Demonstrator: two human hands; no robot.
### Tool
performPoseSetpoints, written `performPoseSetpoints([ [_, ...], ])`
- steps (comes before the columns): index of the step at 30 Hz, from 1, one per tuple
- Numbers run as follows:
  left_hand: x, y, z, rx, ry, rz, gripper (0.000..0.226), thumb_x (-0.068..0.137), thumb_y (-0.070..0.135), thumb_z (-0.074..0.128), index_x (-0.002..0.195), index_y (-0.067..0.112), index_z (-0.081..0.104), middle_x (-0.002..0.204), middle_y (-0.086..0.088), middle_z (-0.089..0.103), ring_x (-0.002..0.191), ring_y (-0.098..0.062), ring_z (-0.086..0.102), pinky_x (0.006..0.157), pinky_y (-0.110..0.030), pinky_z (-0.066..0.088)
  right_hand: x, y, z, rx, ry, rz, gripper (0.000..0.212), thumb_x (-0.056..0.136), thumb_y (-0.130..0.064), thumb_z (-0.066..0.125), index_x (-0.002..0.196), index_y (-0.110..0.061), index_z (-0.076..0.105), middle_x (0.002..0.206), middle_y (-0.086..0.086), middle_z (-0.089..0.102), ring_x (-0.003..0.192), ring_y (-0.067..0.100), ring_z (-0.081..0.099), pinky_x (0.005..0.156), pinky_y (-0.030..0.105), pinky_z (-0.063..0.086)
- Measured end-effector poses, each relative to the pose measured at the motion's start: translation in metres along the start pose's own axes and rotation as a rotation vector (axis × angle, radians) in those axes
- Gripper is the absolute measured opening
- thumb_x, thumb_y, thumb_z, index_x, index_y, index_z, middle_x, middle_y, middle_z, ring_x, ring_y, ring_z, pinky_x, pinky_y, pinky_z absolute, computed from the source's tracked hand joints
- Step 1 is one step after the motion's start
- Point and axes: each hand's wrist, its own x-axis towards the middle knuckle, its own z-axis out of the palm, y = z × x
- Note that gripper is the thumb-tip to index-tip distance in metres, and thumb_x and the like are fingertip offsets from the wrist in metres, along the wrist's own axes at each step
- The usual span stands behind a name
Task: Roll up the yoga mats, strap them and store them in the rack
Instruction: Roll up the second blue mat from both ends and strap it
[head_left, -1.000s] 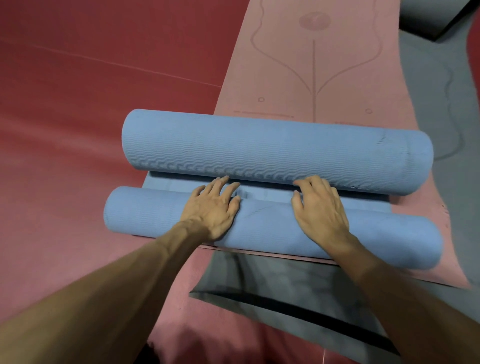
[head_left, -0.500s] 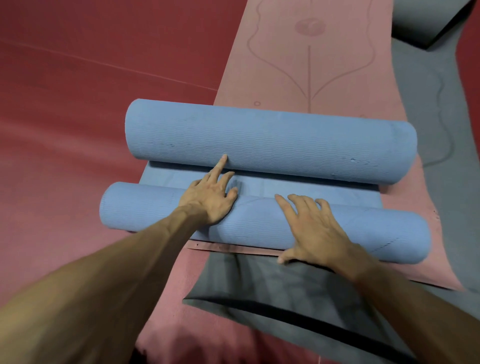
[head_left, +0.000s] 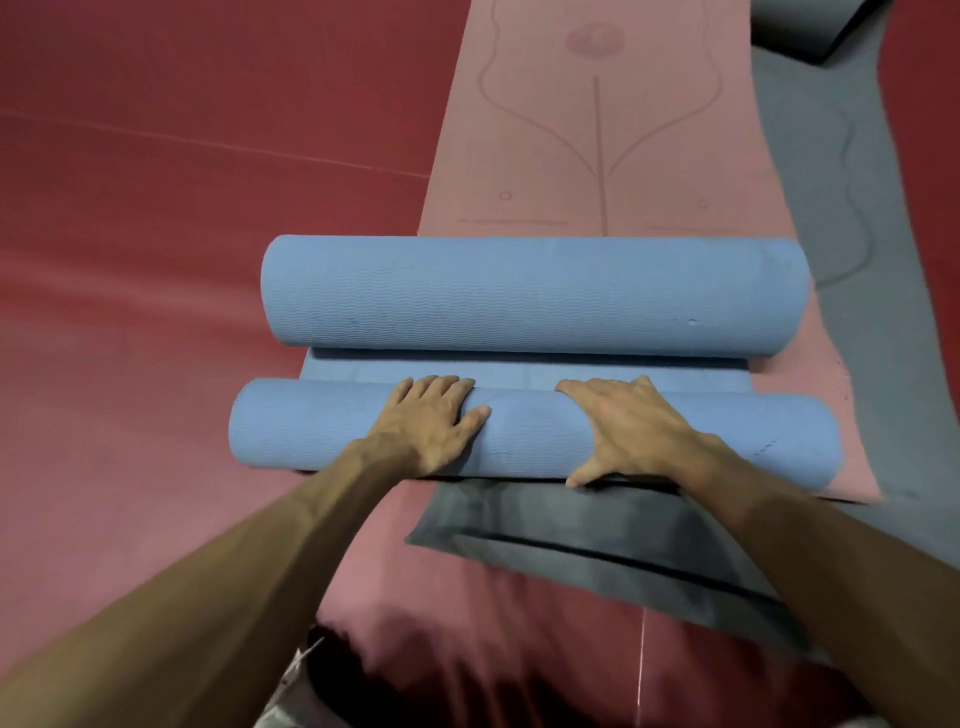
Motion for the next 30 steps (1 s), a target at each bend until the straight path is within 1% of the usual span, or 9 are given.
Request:
performPoseSetpoints([
  [5,-0.043,0.014,0.018,0.005,-0.023,-0.008,0.061,0.098,0.056,0.017,0.148,0.024,0.026,0.153,0.005,0.028,0.142,-0.015,0.021,0.118,-0.036,0.007,-0.031,-0.009,0.01,0.079,-0.079,-0.001,0.108,0.05,-0.072,0.075,0.139,-0.029,0.032,0.119,-0.004,0.059,0.113,0.021,0.055,0.088,0.039,0.037],
  [9,-0.061,0.018,0.037,0.072,-0.008,0.034,0.094,0.071,0.066,-0.013,0.147,0.027,0.027,0.156,0.004,0.023,0.143,-0.015,0.017,0.118,-0.036,0.009,-0.059,-0.017,0.032,0.198,-0.138,0.031,0.104,0.052,-0.069,0.075,0.14,-0.033,0.032,0.124,-0.006,0.057,0.116,0.018,0.053,0.094,0.038,0.037],
  [12,-0.064,0.014,0.05,0.097,-0.013,0.055,0.094,0.071,0.065,-0.014,0.147,0.028,0.025,0.156,0.004,0.021,0.144,-0.017,0.014,0.117,-0.035,0.008,-0.068,-0.025,0.049,0.14,-0.078,0.038,0.111,0.054,-0.072,0.072,0.146,-0.031,0.025,0.136,-0.006,0.048,0.126,0.017,0.045,0.103,0.036,0.032],
  [15,-0.062,0.012,0.054,0.122,0.056,0.064,0.085,0.078,0.063,-0.007,0.142,0.027,0.034,0.145,0.005,0.037,0.136,-0.017,0.03,0.113,-0.034,0.016,-0.067,-0.023,0.052,0.157,-0.07,0.036,0.119,0.052,-0.083,0.065,0.15,-0.031,0.021,0.144,-0.009,0.04,0.131,0.015,0.038,0.108,0.033,0.026],
  [18,-0.054,0.012,0.053,0.086,0.117,0.071,0.076,0.084,0.06,0.005,0.135,0.023,0.047,0.132,0.001,0.05,0.125,-0.022,0.044,0.109,-0.039,0.026,-0.065,-0.021,0.047,0.23,-0.053,0.039,0.112,0.059,-0.095,0.034,0.149,-0.03,0.026,0.145,-0.009,0.039,0.132,0.014,0.036,0.11,0.032,0.025],
  [20,-0.048,0.011,0.053,0.085,0.132,0.068,0.075,0.084,0.06,0.006,0.134,0.023,0.048,0.132,0.002,0.05,0.126,-0.021,0.044,0.108,-0.038,0.027,-0.06,-0.024,0.048,0.226,0.067,0.068,0.11,0.063,-0.094,0.002,0.144,-0.027,0.038,0.137,-0.008,0.046,0.127,0.014,0.042,0.105,0.031,0.029],
  [21,-0.044,0.01,0.053,0.09,0.131,0.064,0.077,0.083,0.061,0.004,0.136,0.024,0.046,0.135,0.003,0.048,0.128,-0.019,0.041,0.109,-0.037,0.026,-0.057,-0.026,0.051,0.198,0.13,0.091,0.107,0.068,-0.09,-0.001,0.138,-0.025,0.046,0.13,-0.006,0.051,0.121,0.015,0.046,0.102,0.032,0.033],
  [26,-0.021,0.006,0.046,0.095,0.128,0.048,0.083,0.078,0.063,-0.004,0.142,0.027,0.035,0.144,0.008,0.038,0.135,-0.013,0.032,0.113,-0.034,0.021,-0.046,-0.036,0.071,0.079,0.562,0.229,0.052,0.089,-0.053,0.038,0.097,-0.012,0.07,0.095,0.008,0.063,0.086,0.029,0.061,0.077,0.041,0.047],
  [30,-0.005,0.003,0.04,-0.004,0.115,0.029,0.074,0.083,0.062,0.008,0.145,0.026,0.027,0.144,0.006,0.035,0.135,-0.015,0.032,0.11,-0.036,0.026,-0.04,-0.043,0.068,0.042,0.628,0.274,0.043,0.093,-0.041,0.039,0.103,-0.012,0.069,0.1,0.008,0.064,0.088,0.029,0.061,0.076,0.042,0.047],
])
